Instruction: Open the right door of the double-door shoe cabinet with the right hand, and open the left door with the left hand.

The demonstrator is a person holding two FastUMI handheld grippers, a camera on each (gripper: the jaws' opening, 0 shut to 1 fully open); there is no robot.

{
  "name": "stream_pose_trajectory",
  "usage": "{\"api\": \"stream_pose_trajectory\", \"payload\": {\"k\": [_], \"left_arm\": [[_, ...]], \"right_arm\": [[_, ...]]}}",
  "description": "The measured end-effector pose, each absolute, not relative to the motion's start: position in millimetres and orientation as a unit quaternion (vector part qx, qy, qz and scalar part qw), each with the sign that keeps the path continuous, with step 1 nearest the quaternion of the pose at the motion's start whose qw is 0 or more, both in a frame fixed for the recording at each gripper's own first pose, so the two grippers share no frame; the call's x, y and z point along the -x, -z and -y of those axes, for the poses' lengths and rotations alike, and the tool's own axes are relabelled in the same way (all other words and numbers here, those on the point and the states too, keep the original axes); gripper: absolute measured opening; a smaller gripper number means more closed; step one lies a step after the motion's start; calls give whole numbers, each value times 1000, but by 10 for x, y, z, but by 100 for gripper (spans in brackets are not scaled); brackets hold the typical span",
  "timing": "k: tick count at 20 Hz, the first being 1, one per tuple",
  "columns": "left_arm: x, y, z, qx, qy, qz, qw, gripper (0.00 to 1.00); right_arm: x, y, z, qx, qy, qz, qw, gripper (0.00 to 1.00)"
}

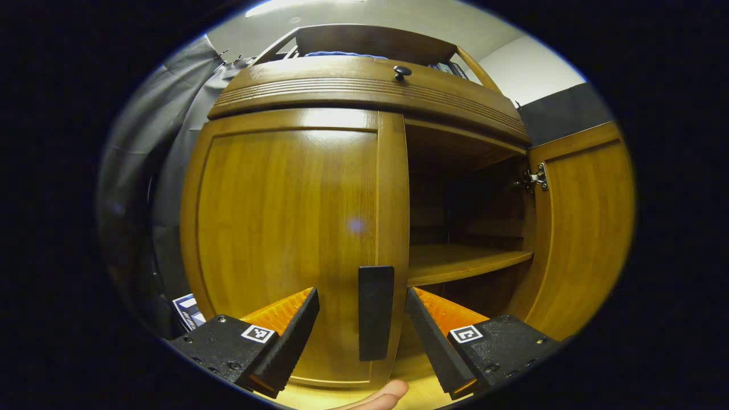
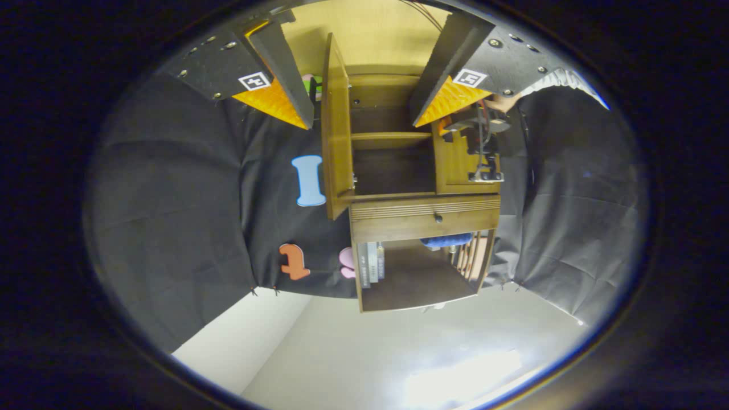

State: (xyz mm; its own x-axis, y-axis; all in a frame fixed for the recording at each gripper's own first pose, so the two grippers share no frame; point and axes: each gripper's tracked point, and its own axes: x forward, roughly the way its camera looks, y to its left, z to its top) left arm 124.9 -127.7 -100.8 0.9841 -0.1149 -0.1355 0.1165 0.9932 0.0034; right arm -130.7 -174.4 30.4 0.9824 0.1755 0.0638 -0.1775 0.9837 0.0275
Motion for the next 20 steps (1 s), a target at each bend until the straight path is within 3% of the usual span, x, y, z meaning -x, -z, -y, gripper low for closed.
{"api": "stream_pose_trajectory", "payload": {"k": [1, 2, 3, 8, 20], "left_arm": [[-1316, 1125, 1271, -6, 57, -76, 995, 92], [-1319, 1288, 1248, -4, 47, -118, 992, 83], [-1334, 1189, 1339, 1, 60, -88, 994, 74], [-1367, 1213, 1414, -35, 88, -84, 992, 31], [-580, 1096, 1273, -24, 166, -113, 979, 33]], "right_arm": [[1320, -345, 1681, -12, -94, 33, 995, 98], [1332, -372, 1618, -9, -98, 35, 995, 100], [1337, -392, 1575, -6, -100, 34, 994, 100], [1326, -429, 1414, -1, -107, 25, 994, 100], [1264, -472, 1191, 8, -114, 9, 993, 97]]}}
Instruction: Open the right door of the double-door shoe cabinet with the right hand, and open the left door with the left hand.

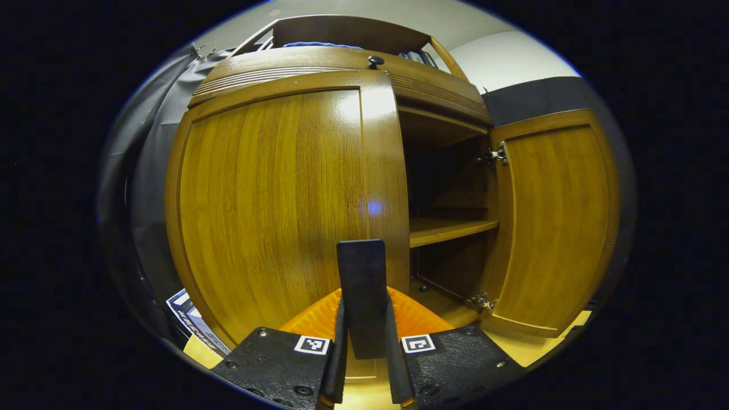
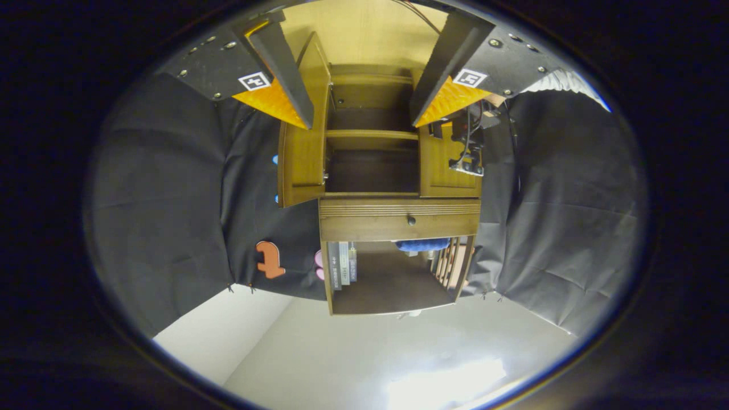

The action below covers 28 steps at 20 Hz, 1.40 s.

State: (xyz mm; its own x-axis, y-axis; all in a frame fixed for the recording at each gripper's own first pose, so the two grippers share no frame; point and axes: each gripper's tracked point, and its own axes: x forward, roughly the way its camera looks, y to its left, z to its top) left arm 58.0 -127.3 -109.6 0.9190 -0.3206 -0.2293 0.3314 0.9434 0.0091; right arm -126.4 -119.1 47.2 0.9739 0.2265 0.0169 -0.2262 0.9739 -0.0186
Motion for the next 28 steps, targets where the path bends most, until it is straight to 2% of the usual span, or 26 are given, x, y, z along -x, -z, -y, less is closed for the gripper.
{"api": "stream_pose_trajectory", "payload": {"k": [13, 15, 23, 28], "left_arm": [[242, 905, 783, -14, 204, -112, 973, 32], [325, 885, 701, -19, 208, -109, 972, 31], [600, 811, 353, -16, 219, -114, 969, 31], [725, 777, 85, -28, 207, -111, 972, 31]], "right_arm": [[1371, -299, 680, 21, -156, 4, 988, 100], [1382, -284, 589, 20, -162, 4, 987, 98], [1452, -152, 299, 21, -191, -7, 981, 100], [1436, -114, 209, 17, -200, -8, 980, 98]]}}
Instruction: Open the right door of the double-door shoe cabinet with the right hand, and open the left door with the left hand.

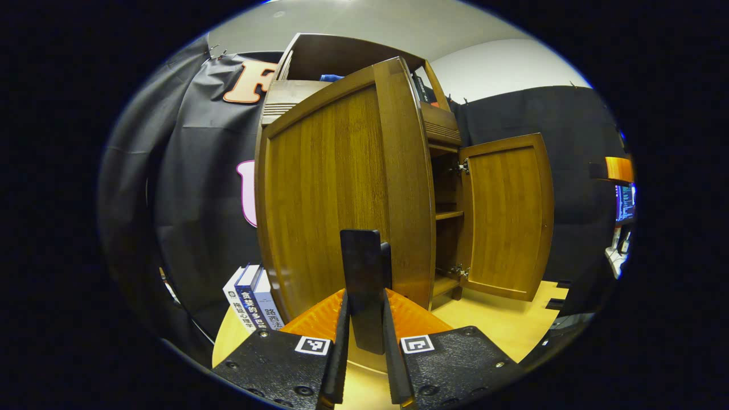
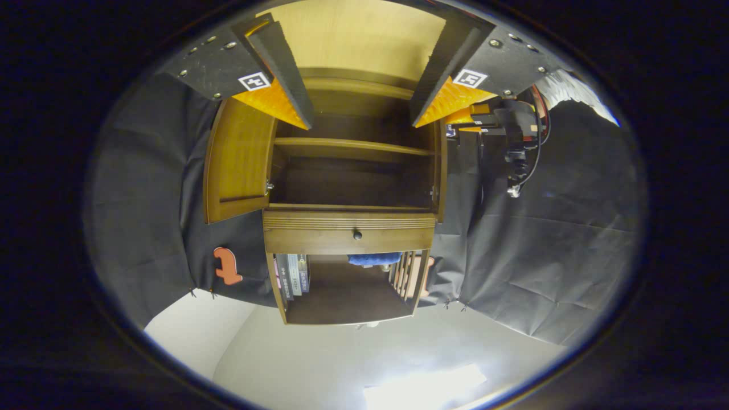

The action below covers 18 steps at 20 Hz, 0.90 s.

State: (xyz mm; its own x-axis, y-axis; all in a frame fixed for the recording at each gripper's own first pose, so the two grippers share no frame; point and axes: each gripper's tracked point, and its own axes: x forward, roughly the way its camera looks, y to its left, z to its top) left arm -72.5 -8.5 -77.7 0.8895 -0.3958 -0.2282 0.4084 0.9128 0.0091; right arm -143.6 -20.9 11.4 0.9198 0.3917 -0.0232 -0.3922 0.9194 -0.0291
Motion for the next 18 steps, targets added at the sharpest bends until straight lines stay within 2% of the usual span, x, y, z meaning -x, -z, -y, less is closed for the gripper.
{"api": "stream_pose_trajectory", "payload": {"k": [4, 7, 8, 12, 14, 15, 18], "left_arm": [[793, 759, -164, -24, 192, -118, 974, 31], [816, 675, -451, -20, 170, -108, 979, 26], [802, 693, -567, -17, 158, -108, 981, 24], [741, 697, -1193, -30, 87, -106, 990, 14], [732, 671, -1272, -4, 104, -114, 988, 0], [716, 686, -1309, -3, 110, -114, 987, 6], [682, 688, -1388, -6, 132, -113, 985, 5]], "right_arm": [[1411, -59, 198, 10, -201, -13, 979, 98], [1391, -28, 182, 2, -201, -17, 980, 98], [1389, -19, 165, 4, -201, -17, 979, 100], [1377, -24, 39, 6, -210, -12, 978, 98], [1363, 0, -53, 10, -216, -14, 976, 98], [1357, 7, -106, 13, -219, -16, 975, 98], [1403, 75, -243, 20, -229, -18, 973, 100]]}}
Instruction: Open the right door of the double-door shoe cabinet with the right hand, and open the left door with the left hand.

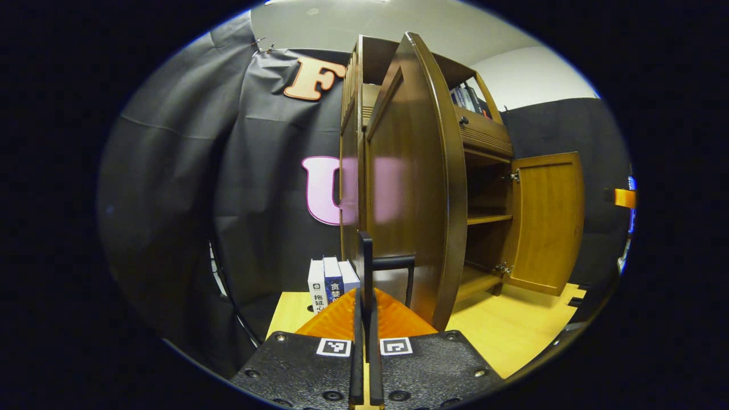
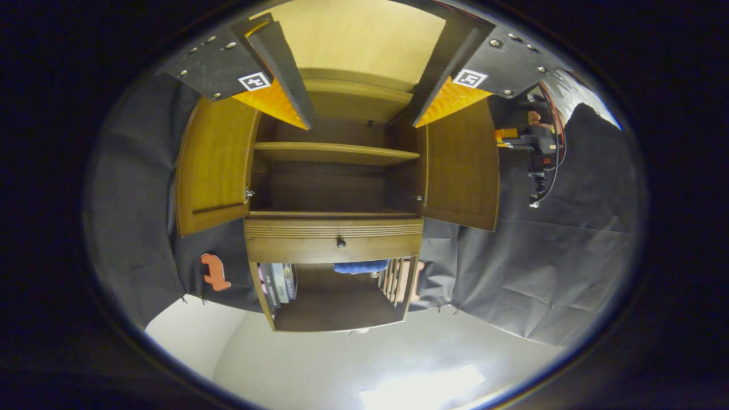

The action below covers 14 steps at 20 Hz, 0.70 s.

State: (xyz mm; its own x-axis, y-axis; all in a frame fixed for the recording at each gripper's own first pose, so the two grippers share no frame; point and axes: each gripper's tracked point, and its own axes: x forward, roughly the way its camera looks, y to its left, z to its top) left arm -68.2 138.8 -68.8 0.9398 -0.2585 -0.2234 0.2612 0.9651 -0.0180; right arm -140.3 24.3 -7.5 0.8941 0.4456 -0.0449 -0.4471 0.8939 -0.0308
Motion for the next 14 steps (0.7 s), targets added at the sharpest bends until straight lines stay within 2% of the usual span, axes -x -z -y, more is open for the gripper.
{"api": "stream_pose_trajectory", "payload": {"k": [6, 8, 10, 11, 14], "left_arm": [[678, 703, -1391, 4, 156, -113, 981, 4], [686, 720, -1393, 8, 151, -117, 981, 4], [776, 778, -1342, 21, 144, -133, 980, 7], [795, 815, -1317, 18, 140, -140, 980, 14], [778, 783, -1408, -20, 99, -123, 987, 20]], "right_arm": [[1398, 117, -302, 22, -235, -21, 971, 98], [1382, 123, -265, 17, -233, -21, 972, 100], [1405, 155, -257, 10, -240, -26, 970, 98], [1407, 139, -243, 8, -241, -26, 970, 98], [1413, 141, -145, 10, -236, -21, 971, 98]]}}
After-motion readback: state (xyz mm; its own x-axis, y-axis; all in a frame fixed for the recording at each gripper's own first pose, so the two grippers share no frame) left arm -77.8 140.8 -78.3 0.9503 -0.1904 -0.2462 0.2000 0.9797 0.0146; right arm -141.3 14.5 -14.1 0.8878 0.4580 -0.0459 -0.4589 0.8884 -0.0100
